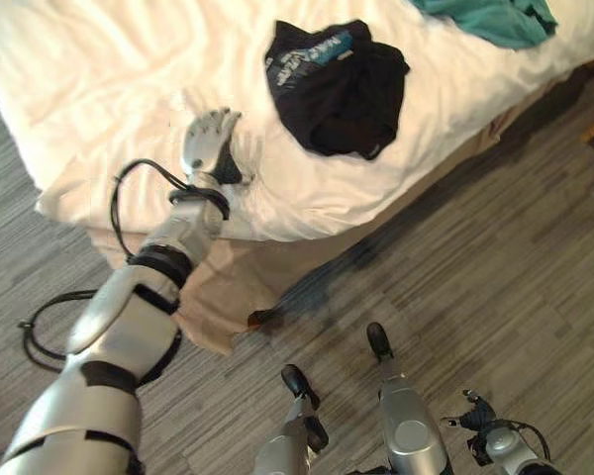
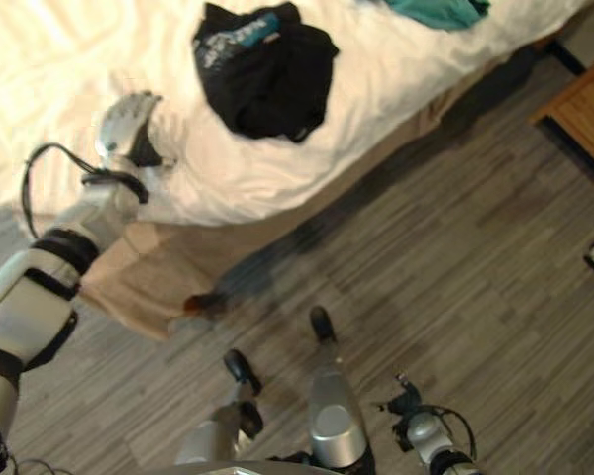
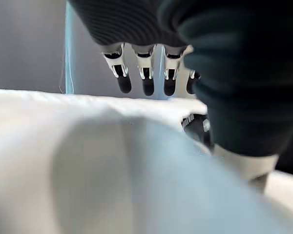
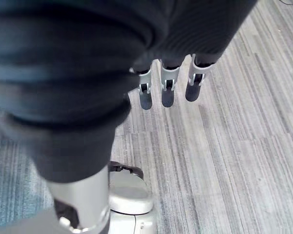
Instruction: Tidy up the quilt and then pick up the clothes from the bed and put them into the laundry hamper.
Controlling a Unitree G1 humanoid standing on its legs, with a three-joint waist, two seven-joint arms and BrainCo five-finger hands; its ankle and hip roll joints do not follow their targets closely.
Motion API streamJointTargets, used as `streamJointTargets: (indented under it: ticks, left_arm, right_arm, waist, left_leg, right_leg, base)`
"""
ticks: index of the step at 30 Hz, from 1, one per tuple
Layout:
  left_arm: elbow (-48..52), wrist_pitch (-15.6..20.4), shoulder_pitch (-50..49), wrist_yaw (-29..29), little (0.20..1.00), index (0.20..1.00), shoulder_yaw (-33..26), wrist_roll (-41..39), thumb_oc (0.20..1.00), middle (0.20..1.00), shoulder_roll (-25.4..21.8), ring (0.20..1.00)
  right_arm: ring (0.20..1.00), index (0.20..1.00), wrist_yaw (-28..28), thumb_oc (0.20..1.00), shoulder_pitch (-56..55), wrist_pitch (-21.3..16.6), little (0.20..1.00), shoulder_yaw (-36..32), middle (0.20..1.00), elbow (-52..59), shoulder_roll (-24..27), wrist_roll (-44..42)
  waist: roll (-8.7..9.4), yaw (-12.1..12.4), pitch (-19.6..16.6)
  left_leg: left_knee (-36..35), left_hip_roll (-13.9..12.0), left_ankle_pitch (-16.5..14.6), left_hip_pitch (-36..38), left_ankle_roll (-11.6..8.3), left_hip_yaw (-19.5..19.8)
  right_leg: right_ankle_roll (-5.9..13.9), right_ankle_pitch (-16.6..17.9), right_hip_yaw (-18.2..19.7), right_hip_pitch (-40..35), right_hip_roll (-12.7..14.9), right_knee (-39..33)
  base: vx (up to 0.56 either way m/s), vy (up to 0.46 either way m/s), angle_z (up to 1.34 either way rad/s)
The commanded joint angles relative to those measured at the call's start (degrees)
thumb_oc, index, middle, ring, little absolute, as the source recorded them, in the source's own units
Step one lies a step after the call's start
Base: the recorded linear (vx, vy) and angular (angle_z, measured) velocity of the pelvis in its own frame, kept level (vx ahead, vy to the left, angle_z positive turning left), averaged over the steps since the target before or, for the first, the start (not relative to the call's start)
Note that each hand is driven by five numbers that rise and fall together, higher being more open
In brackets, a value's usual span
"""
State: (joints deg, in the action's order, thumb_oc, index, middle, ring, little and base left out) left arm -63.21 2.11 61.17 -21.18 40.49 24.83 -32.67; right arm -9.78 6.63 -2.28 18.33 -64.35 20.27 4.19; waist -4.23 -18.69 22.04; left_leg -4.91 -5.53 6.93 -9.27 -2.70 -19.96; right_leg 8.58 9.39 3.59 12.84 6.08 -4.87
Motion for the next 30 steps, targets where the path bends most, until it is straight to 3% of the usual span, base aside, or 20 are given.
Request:
streamJointTargets:
  ticks: [1, 5, 6, 10, 11, 12, 14, 15, 19, 20, 21, 22, 23, 24, 26, 29, 30]
  left_arm:
    - [-8.37, -3.03, -3.62, 4.29, 0.2, 0.2, -3.22, 3.79, 0.2, 0.2, -1.42, 0.2]
    - [-11.99, -4.49, -11.47, 6.39, 0.2, 0.2, -6.93, 4.26, 0.2, 0.2, 1.89, 0.2]
    - [-13.97, -5.29, -19.49, 6.69, 0.2, 0.2, -10.95, 4.02, 0.2, 0.2, 3.29, 0.2]
    - [-15.92, -5.25, -37.12, 7.05, 0.2, 0.2, -22.3, 1.42, 0.2, 0.2, 1.0, 0.2]
    - [-15.86, -5.27, -37.21, 7.06, 0.2, 0.2, -22.36, 1.44, 0.2, 0.2, 0.97, 0.2]
    - [-15.8, -4.93, -43.62, 6.89, 1.0, 1.0, -27.38, -1.0, 1.0, 1.0, -0.27, 1.0]
    - [-15.79, -4.71, -46.9, 6.69, 1.0, 1.0, -30.08, -2.47, 1.0, 1.0, -0.2, 1.0]
    - [-16.63, -4.76, -52.76, 7.02, 1.0, 1.0, -33.28, -2.34, 1.0, 1.0, 0.55, 1.0]
    - [-17.79, -5.47, -59.66, 6.77, 1.0, 1.0, -37.05, -1.82, 1.0, 1.0, 3.13, 1.0]
    - [-17.44, -5.51, -63.13, 5.46, 1.0, 1.0, -39.07, -4.13, 1.0, 1.0, 6.02, 1.0]
    - [-17.41, -5.52, -63.15, 5.46, 1.0, 1.0, -39.11, -4.12, 1.0, 1.0, 6.02, 1.0]
    - [-17.25, -5.48, -64.65, 5.25, 1.0, 1.0, -39.5, -5.24, 1.0, 1.0, 7.59, 1.0]
    - [-16.86, -5.09, -66.4, 5.16, 1.0, 1.0, -38.94, -6.47, 1.0, 1.0, 9.8, 1.0]
    - [-16.86, -5.09, -66.37, 5.16, 1.0, 1.0, -39.0, -6.46, 1.0, 1.0, 9.81, 1.0]
    - [-15.14, -3.98, -67.21, 5.61, 1.0, 1.0, -34.98, -8.24, 1.0, 1.0, 12.7, 1.0]
    - [-12.5, -2.22, -65.94, 5.4, 1.0, 1.0, -29.53, -9.69, 1.0, 1.0, 13.88, 1.0]
    - [-12.54, -2.21, -65.82, 5.39, 1.0, 1.0, -29.62, -9.7, 1.0, 1.0, 13.98, 1.0]
  right_arm:
    - [1.0, 1.0, -0.81, 1.0, -0.12, 0.79, 1.0, 0.54, 1.0, -4.26, 0.27, -1.93]
    - [1.0, 1.0, -0.82, 1.0, 0.15, 1.45, 1.0, -0.95, 1.0, -5.35, 1.04, -2.64]
    - [1.0, 1.0, -1.05, 1.0, 0.41, 1.73, 1.0, -2.28, 1.0, -5.17, 1.97, -2.52]
    - [1.0, 1.0, -0.92, 1.0, 0.17, 1.88, 1.0, -4.54, 1.0, -0.67, 4.27, 0.01]
    - [1.0, 1.0, -0.92, 1.0, 0.16, 1.91, 1.0, -4.49, 1.0, -0.63, 4.27, 0.01]
    - [1.0, 1.0, -0.79, 1.0, -0.72, 1.74, 1.0, -5.63, 1.0, 5.47, 5.97, 0.85]
    - [1.0, 1.0, -0.82, 1.0, -1.06, 1.4, 1.0, -6.29, 1.0, 9.14, 6.81, 0.87]
    - [1.0, 1.0, 0.19, 1.0, -1.46, 0.66, 1.0, -7.42, 1.0, 18.46, 8.98, 0.86]
    - [1.0, 1.0, 0.86, 1.0, -0.41, -1.11, 1.0, -8.02, 1.0, 31.06, 11.76, 1.45]
    - [0.671, 0.671, 0.31, 0.671, 2.0, -2.38, 0.671, -7.99, 0.671, 36.68, 12.52, 0.43]
    - [0.564, 0.564, 0.32, 0.564, 2.03, -2.36, 0.564, -7.96, 0.564, 36.7, 12.52, 0.43]
    - [0.228, 0.228, 0.66, 0.228, 4.49, -2.59, 0.228, -7.33, 0.228, 38.69, 13.54, 0.19]
    - [0.2, 0.2, 0.93, 0.2, 10.36, -2.89, 0.2, -5.48, 0.2, 40.46, 14.58, -1.06]
    - [0.2, 0.2, 0.92, 0.2, 10.46, -2.9, 0.2, -5.43, 0.2, 40.42, 14.57, -1.07]
    - [0.2, 0.2, 1.11, 0.2, 26.36, -2.48, 0.2, 1.76, 0.2, 39.17, 15.32, -2.49]
    - [0.2, 0.2, 0.14, 0.2, 44.46, -1.97, 0.2, 8.13, 0.2, 31.86, 16.4, -4.31]
    - [0.2, 0.2, 0.11, 0.2, 44.8, -2.09, 0.2, 8.34, 0.2, 31.58, 16.38, -4.38]
  waist:
    - [2.93, 2.47, -0.46]
    - [2.77, 2.55, -0.95]
    - [2.56, 2.77, -1.67]
    - [2.51, 4.64, -3.99]
    - [2.51, 4.65, -4.17]
    - [2.67, 5.68, -4.95]
    - [2.82, 6.38, -5.35]
    - [3.11, 7.51, -6.03]
    - [3.71, 9.54, -6.88]
    - [4.04, 11.29, -6.9]
    - [4.04, 11.28, -7.07]
    - [4.21, 12.61, -7.0]
    - [4.35, 14.46, -6.84]
    - [4.36, 14.44, -6.93]
    - [4.55, 17.72, -5.86]
    - [4.57, 20.12, -4.32]
    - [4.5, 19.99, -4.28]
  left_leg:
    - [-0.09, -1.48, -5.83, 5.6, -3.44, 0.97]
    - [-0.09, -1.59, -6.32, 7.08, -3.47, 0.47]
    - [-0.09, -1.61, -6.89, 8.55, -3.48, 0.48]
    - [-0.09, -1.73, -7.87, 11.46, -3.6, 0.56]
    - [-0.09, -1.75, -7.75, 11.26, -3.63, 0.51]
    - [-0.09, -1.84, -8.19, 12.62, -3.7, 0.77]
    - [-0.09, -1.93, -8.25, 13.05, -3.78, 0.94]
    - [-0.09, -1.97, -8.57, 14.08, -3.82, 1.27]
    - [-0.09, -1.95, -8.76, 14.66, -3.77, 2.01]
    - [-0.09, -1.88, -8.94, 15.06, -3.57, 2.74]
    - [-0.09, -1.9, -8.79, 14.81, -3.6, 2.72]
    - [-0.09, -1.88, -8.89, 14.94, -3.45, 3.32]
    - [-0.09, -1.8, -8.75, 14.58, -3.28, 4.22]
    - [-0.09, -1.81, -8.61, 14.37, -3.3, 4.2]
    - [-0.09, -1.76, -7.96, 12.91, -3.22, 5.74]
    - [-0.09, -1.78, -6.47, 9.63, -3.5, 7.43]
    - [-0.09, -1.78, -6.45, 9.52, -3.5, 7.47]
  right_leg:
    - [2.35, -8.09, -1.34, 0.7, -0.8, 3.07]
    - [2.02, -8.47, -1.2, -0.47, -0.74, 2.93]
    - [1.71, -8.89, -1.25, -2.02, -0.62, 2.78]
    - [1.17, -9.3, -1.67, -5.65, -0.62, 1.79]
    - [1.12, -9.17, -1.61, -5.44, -0.66, 1.76]
    - [1.14, -9.37, -2.0, -7.2, -0.59, 1.35]
    - [1.09, -9.45, -2.2, -7.99, -0.59, 1.17]
    - [1.08, -9.74, -2.77, -9.49, -0.48, 0.82]
    - [1.01, -9.97, -3.72, -10.87, -0.29, 0.62]
    - [0.91, -10.34, -4.57, -11.65, -0.05, 0.72]
    - [0.85, -10.2, -4.53, -11.39, -0.08, 0.71]
    - [0.8, -10.53, -5.16, -11.9, 0.1, 0.74]
    - [0.66, -10.71, -6.21, -12.04, 0.28, 0.96]
    - [0.62, -10.59, -6.18, -11.83, 0.27, 0.95]
    - [0.54, -10.44, -7.55, -11.2, 0.59, 0.85]
    - [0.5, -9.79, -8.75, -8.85, 0.73, 1.0]
    - [0.49, -9.8, -8.79, -8.74, 0.73, 1.05]
  base:
    - [0.07, 0.017, -0.21]
    - [0.05, 0.019, -0.09]
    - [0.08, 0.035, -0.1]
    - [0.1, 0.033, -0.11]
    - [0.09, 0.025, -0.08]
    - [0.04, 0.009, -0.07]
    - [0.06, 0.014, -0.06]
    - [0.06, 0.009, -0.07]
    - [0.04, 0.007, 0.08]
    - [0.0, -0.002, 0.16]
    - [0.0, -0.016, 0.21]
    - [-0.03, -0.04, 0.21]
    - [-0.03, -0.039, 0.18]
    - [-0.08, -0.036, 0.46]
    - [-0.12, -0.026, 0.75]
    - [-0.14, -0.012, 0.58]
    - [-0.11, -0.013, 0.46]
